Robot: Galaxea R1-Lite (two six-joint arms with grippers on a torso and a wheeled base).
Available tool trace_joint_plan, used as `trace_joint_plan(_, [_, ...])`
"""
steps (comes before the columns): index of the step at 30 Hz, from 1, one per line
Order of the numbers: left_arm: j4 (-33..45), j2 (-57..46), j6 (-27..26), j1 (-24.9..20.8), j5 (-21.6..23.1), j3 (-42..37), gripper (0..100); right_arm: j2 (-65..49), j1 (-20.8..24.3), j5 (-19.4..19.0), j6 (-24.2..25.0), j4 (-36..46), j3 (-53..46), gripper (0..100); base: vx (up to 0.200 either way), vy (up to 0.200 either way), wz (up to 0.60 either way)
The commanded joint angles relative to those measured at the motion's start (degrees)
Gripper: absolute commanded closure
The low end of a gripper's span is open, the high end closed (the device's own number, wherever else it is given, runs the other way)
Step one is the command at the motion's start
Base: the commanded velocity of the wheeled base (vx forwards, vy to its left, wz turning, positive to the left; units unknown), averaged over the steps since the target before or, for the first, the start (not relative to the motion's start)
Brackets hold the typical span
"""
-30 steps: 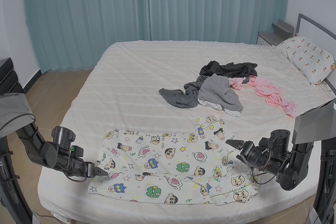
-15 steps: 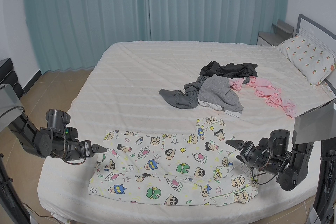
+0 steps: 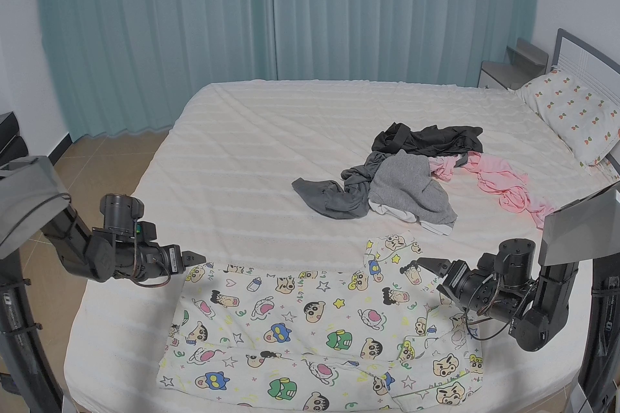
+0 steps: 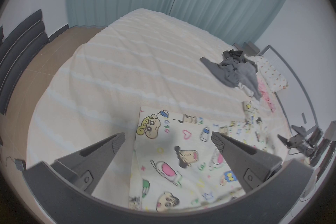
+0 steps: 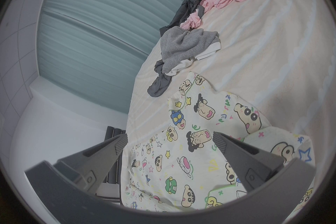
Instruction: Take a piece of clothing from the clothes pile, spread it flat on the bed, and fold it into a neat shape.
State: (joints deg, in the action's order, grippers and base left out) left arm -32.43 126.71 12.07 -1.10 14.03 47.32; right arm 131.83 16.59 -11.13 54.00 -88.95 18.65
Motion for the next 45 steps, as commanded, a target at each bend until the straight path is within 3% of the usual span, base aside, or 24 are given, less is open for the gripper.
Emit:
trace_joint_plan(1, [-4.6, 14.3, -1.6, -2.0, -2.3, 6.3, 0, 0.6, 0.6, 0.8, -1.9, -0.7, 0.0, 0, 0.0, 0.0, 0.0])
trace_joint_plan(14, [-1.9, 15.2, -1.8, -2.4, -2.5, 10.8, 0, 0.3, 0.9, 1.2, -1.9, -0.8, 0.1, 0, 0.0, 0.0, 0.0])
trace_joint_plan(22, [1.0, 15.4, -5.3, -1.3, -4.6, 12.7, 0, 0.2, 0.9, 1.2, -1.9, -0.7, 0.7, 0, 0.0, 0.0, 0.0])
trace_joint_plan(29, [2.1, 15.3, -5.3, -1.4, -2.7, 12.7, 0, 0.5, 0.9, 1.4, -1.9, -0.7, 1.6, 0, 0.0, 0.0, 0.0])
trace_joint_plan(30, [2.1, 15.3, -5.3, -1.4, -2.7, 12.7, 100, 0.5, 0.9, 1.4, -1.9, -0.7, 1.6, 0, 0.0, 0.0, 0.0])
trace_joint_plan(38, [-0.3, 15.3, -4.2, -1.5, -1.8, 13.3, 100, 1.1, -2.4, 1.2, -5.0, -0.2, 6.0, 0, 0.0, 0.0, 0.0])
trace_joint_plan(42, [-4.2, 15.1, -0.6, -1.5, -2.4, 13.1, 100, 5.0, -5.6, 1.5, -12.7, 10.5, 14.4, 0, 0.0, 0.0, 0.0])
trace_joint_plan(45, [-4.7, 15.0, -0.4, -1.5, -2.8, 13.1, 100, 6.1, -6.0, 1.9, -14.0, 14.0, 17.2, 0, 0.0, 0.0, 0.0])
